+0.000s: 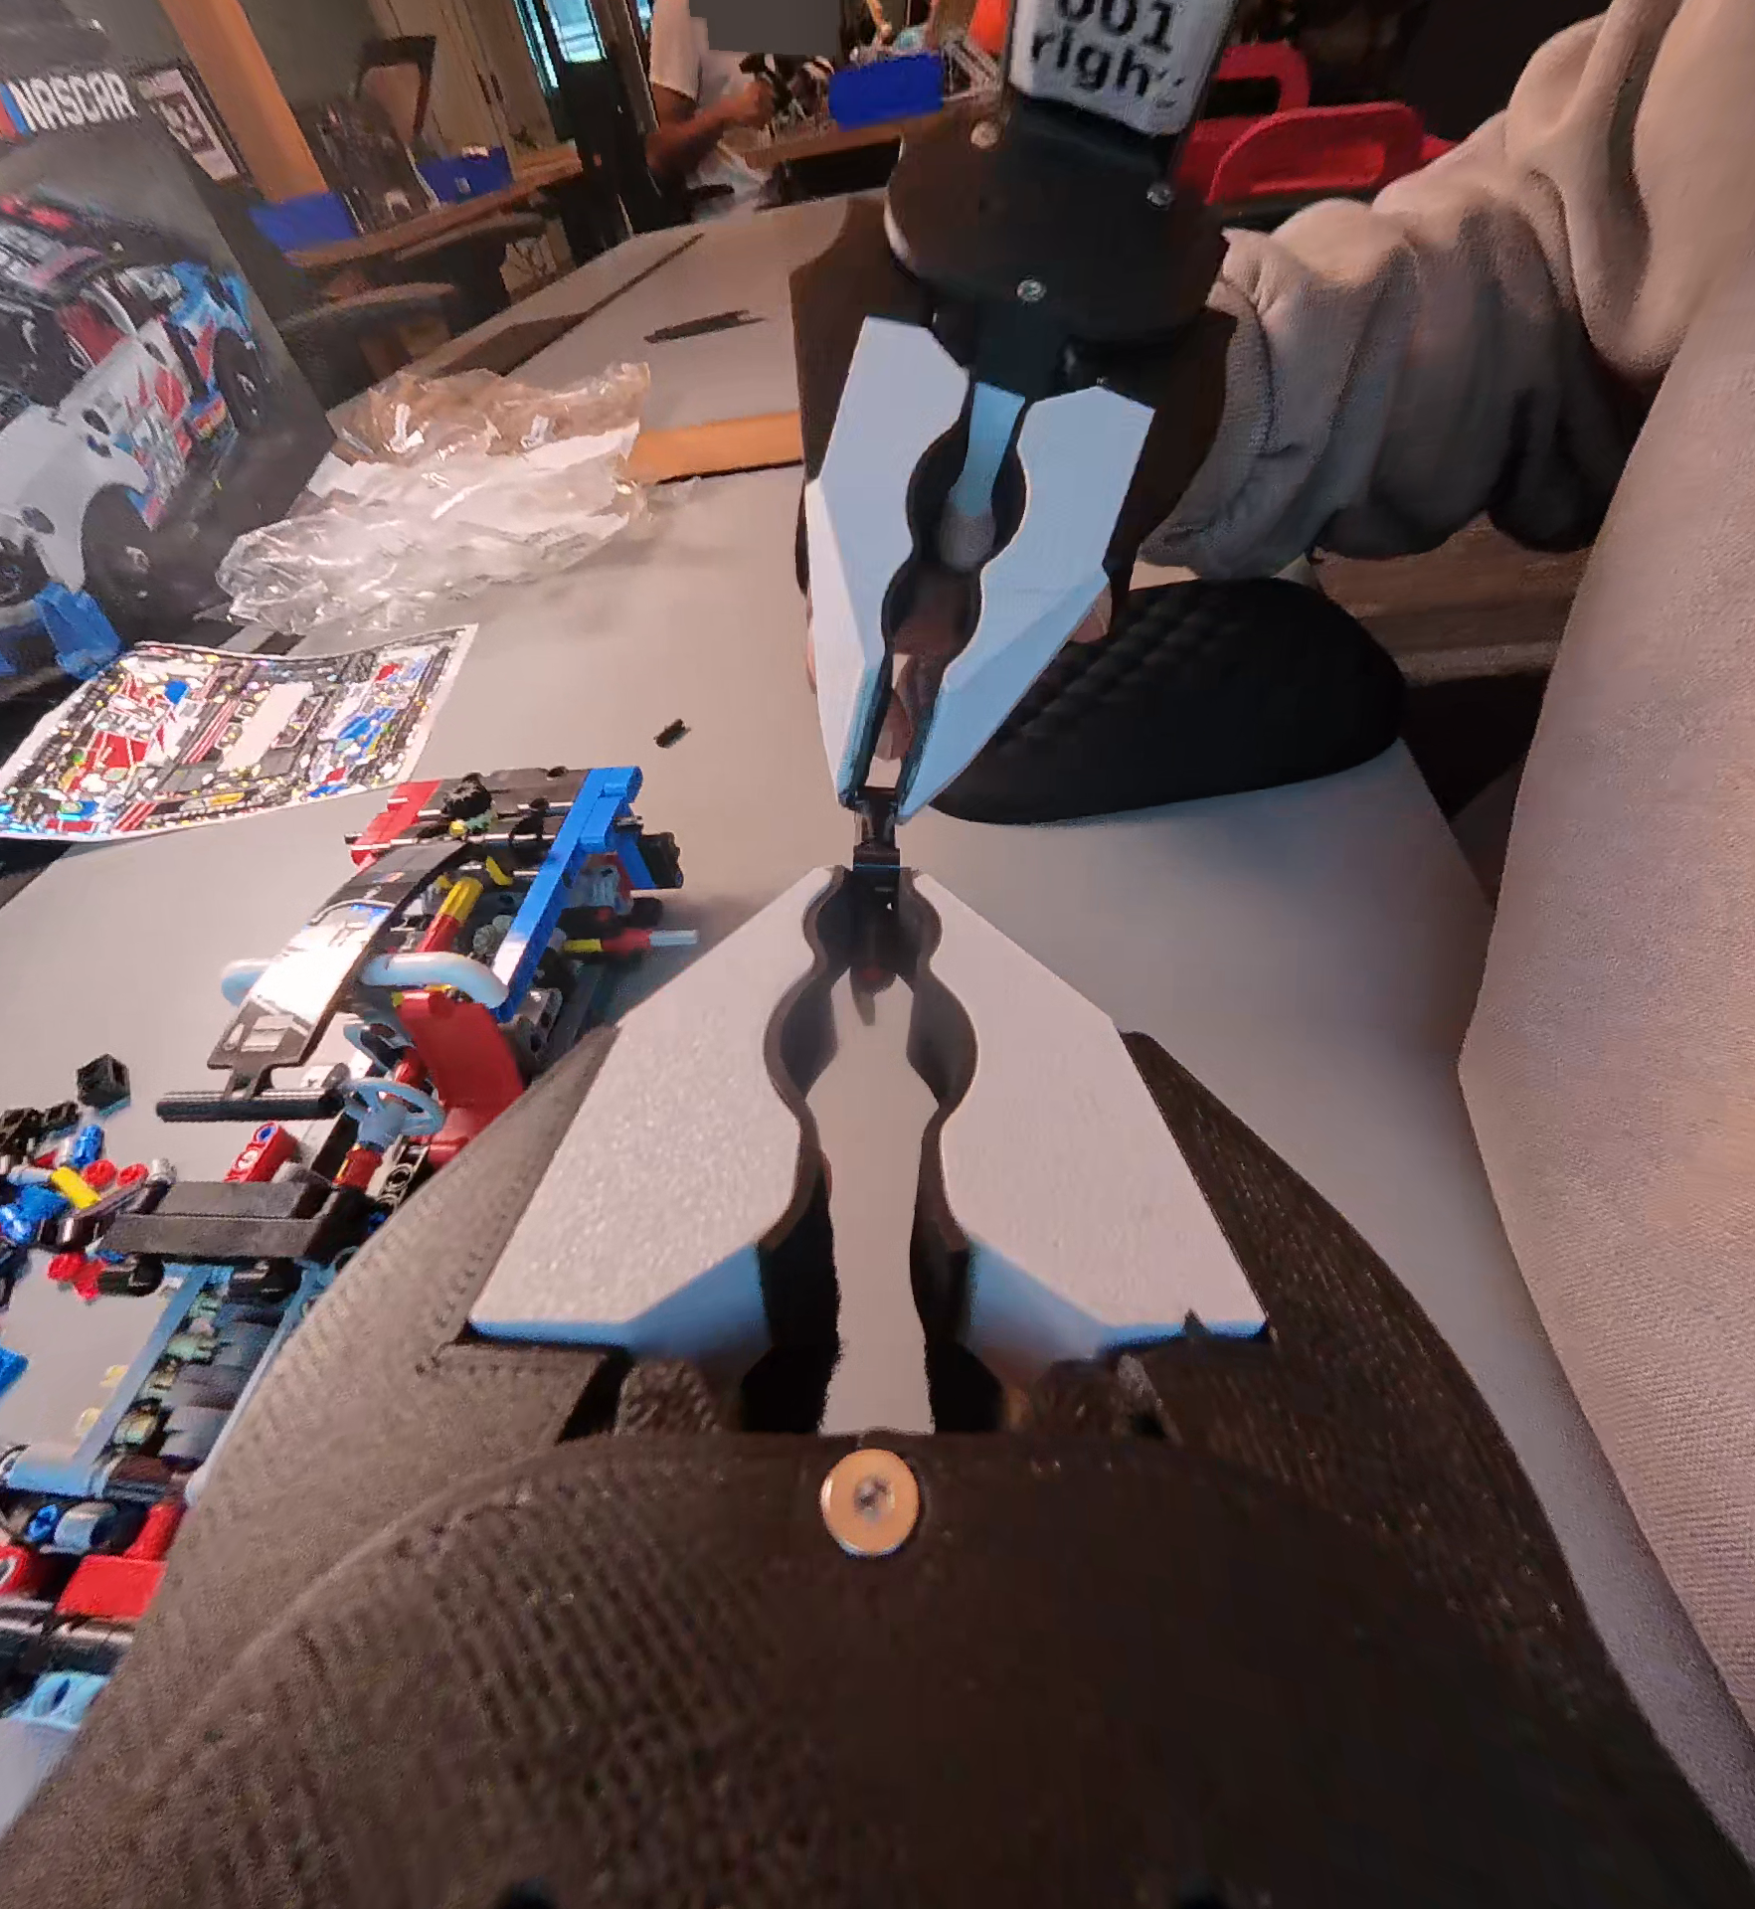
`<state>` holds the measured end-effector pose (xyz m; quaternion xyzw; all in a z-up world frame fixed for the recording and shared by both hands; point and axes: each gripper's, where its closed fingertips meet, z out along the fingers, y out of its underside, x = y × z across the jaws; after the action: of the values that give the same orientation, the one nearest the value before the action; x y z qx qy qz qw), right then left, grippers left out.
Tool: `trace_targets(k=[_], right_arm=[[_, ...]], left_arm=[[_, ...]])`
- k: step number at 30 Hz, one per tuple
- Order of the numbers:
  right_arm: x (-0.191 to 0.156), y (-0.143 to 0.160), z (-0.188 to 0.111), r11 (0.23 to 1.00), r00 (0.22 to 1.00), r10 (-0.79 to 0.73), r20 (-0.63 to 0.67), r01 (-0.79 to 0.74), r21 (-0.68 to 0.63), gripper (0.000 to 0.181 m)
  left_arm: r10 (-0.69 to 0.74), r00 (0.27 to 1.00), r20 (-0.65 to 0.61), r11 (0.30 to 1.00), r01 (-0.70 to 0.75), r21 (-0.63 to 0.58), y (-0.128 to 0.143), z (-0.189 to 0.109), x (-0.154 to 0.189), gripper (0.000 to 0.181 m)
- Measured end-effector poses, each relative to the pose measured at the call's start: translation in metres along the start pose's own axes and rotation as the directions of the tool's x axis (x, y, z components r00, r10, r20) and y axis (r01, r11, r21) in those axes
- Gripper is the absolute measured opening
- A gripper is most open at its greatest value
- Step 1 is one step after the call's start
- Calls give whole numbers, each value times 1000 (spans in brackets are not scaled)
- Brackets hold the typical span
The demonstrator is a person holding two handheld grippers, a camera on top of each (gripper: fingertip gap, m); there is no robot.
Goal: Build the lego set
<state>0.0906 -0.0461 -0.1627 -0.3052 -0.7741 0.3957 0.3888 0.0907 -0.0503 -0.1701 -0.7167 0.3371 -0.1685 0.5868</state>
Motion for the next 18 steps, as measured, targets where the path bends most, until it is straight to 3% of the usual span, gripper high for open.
trace_targets(k=[3, 6, 10, 12, 14, 16, 18], right_arm=[[1, 3, 1, 990, 991, -128, -43, 125, -62, 4], [-1, 5, 3, 994, 995, -96, -32, 94, -57, 4], [5, 4, 7, 1000, 997, -31, -75, 31, -7, 4], [10, 1, 6, 985, 987, 157, -21, -156, 75, 6], [12, -1, 1, 904, 908, 393, 149, -411, 119, 21], [8, -6, -3, 850, 841, 465, 276, -511, 128, 21], [5, -9, -2, 864, 847, 437, 301, -488, 119, 11]], left_arm=[[-29, 1000, 4, 999, 29, -25, 3, 2, -1, 6], [-71, 997, -16, 997, 70, -30, 6, 1, 0, 6], [-231, 971, -69, 973, 232, 1, 6, -1, -5, 6], [-201, 978, -54, 979, 203, 34, 1, -2, -9, 6], [-111, 993, -27, 992, 113, 50, -5, -1, -8, 5], [-46, 999, -16, 998, 46, 43, -5, 0, -5, 6], [-6, 1000, -6, 998, 6, 60, -8, -1, -4, 5]])
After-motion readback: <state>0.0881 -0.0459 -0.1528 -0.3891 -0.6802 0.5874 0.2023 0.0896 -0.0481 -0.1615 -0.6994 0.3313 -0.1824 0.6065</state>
